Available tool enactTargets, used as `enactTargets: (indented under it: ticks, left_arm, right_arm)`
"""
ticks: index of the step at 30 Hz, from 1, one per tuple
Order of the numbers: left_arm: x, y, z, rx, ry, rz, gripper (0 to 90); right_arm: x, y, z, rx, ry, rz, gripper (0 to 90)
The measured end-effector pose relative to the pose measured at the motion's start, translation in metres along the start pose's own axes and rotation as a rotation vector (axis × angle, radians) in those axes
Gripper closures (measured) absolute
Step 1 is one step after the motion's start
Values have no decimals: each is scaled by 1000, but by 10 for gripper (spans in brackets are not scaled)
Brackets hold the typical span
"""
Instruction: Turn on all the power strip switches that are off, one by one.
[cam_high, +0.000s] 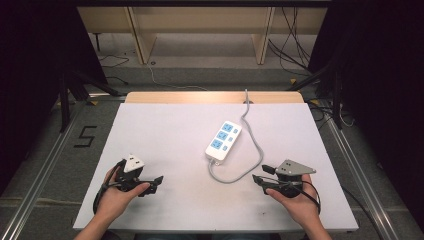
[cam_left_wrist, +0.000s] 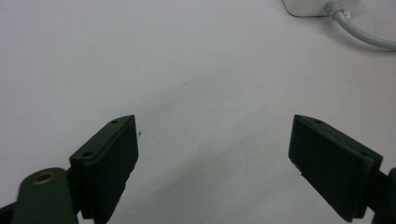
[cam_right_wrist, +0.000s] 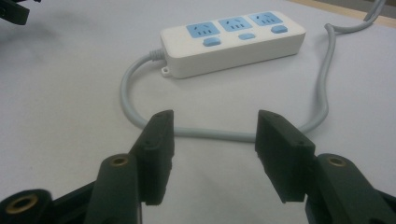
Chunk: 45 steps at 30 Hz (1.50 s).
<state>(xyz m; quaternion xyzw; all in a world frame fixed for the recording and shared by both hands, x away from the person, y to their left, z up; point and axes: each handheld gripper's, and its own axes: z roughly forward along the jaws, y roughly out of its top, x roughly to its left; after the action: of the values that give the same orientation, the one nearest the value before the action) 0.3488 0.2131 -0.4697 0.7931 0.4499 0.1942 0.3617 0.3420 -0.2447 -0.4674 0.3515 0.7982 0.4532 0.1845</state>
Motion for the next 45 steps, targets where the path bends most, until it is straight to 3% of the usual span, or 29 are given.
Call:
enactTargets:
  ticks: [8, 10, 18, 31, 45]
  left_arm:
    - [-2, 0, 2, -11, -31, -1, 162]
    - [-2, 0, 3, -8, -32, 16, 161]
    - [-1, 0, 3, -7, -4, 16, 161]
    - [2, 0, 4, -7, 9, 11, 164]
    - [1, 1, 2, -19, 15, 15, 164]
  right_arm:
    - [0, 3, 2, 18, -7, -22, 589]
    - [2, 6, 2, 20, -7, -40, 663]
    - [7, 14, -1, 34, -21, -87, 900]
    - [6, 28, 6, 90, -27, -80, 900]
    - [5, 46, 15, 109, -13, -70, 900]
